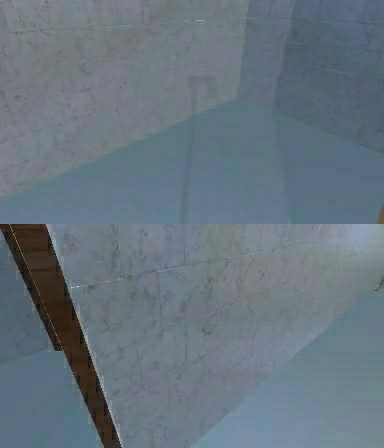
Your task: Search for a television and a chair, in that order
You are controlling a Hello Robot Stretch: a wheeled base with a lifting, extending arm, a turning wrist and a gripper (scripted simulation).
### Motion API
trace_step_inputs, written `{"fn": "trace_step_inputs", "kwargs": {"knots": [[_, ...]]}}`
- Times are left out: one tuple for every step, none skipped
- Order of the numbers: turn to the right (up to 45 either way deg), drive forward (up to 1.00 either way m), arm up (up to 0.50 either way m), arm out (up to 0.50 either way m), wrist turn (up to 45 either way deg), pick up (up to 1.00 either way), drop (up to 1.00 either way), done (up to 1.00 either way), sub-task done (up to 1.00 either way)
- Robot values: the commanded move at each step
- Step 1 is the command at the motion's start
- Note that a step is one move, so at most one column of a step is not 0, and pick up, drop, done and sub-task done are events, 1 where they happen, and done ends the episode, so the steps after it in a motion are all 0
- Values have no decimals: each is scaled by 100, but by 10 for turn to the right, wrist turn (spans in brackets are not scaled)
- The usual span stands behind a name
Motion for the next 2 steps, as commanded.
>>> {"fn": "trace_step_inputs", "kwargs": {"knots": [[0, 70, 0, 0, 0, 0, 0, 0, 0], [450, 0, 0, 0, 0, 0, 0, 0, 0]]}}
